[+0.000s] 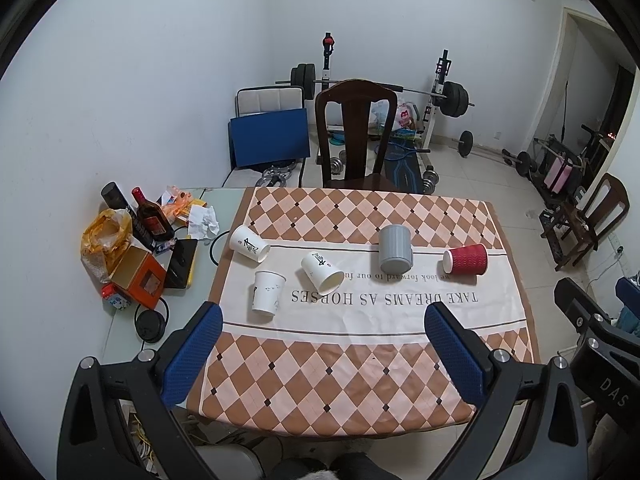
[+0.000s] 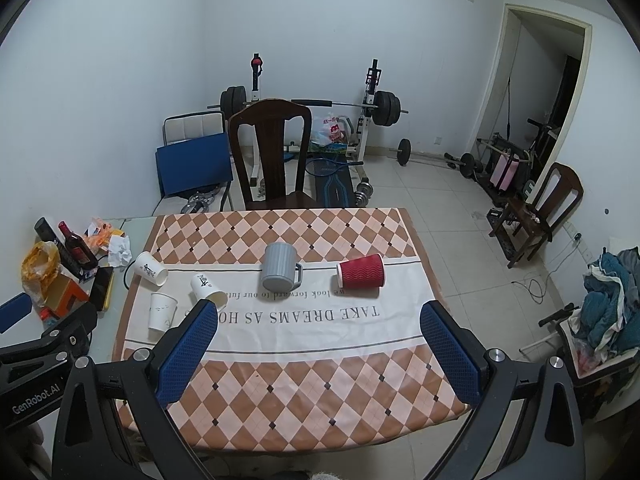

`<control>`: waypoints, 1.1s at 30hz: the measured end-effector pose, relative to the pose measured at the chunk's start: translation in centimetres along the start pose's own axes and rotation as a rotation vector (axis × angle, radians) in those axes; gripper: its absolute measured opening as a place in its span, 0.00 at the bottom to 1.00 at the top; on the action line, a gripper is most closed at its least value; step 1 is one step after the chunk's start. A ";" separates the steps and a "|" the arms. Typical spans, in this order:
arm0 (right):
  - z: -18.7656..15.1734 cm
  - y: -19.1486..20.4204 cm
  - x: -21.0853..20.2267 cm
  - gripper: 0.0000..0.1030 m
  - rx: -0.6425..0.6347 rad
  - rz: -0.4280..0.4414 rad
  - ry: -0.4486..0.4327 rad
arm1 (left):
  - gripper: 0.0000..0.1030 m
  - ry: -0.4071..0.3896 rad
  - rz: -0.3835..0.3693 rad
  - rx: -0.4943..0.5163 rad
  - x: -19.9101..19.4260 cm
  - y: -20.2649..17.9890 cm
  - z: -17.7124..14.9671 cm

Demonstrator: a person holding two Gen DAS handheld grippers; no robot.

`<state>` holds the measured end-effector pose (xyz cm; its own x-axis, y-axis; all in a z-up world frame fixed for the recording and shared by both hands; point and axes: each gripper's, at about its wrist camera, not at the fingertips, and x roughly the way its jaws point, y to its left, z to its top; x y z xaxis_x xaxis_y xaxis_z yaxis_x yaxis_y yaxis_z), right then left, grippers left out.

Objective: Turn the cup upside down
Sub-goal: 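Reach the left tool to the upright white bird-print paper cup and grasp it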

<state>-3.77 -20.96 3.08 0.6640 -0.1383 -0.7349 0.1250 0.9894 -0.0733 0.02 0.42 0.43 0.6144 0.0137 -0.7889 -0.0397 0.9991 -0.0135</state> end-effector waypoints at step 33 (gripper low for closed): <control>-6.4 13.3 35.5 0.90 -0.199 0.054 0.693 | 0.99 0.523 0.205 -0.051 32.0 10.7 -1.7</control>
<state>16.78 -12.44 -28.30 0.0368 -0.0949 -0.9948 -0.0753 0.9924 -0.0975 17.92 11.43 -26.03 0.1179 0.1726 -0.9779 -0.1632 0.9748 0.1523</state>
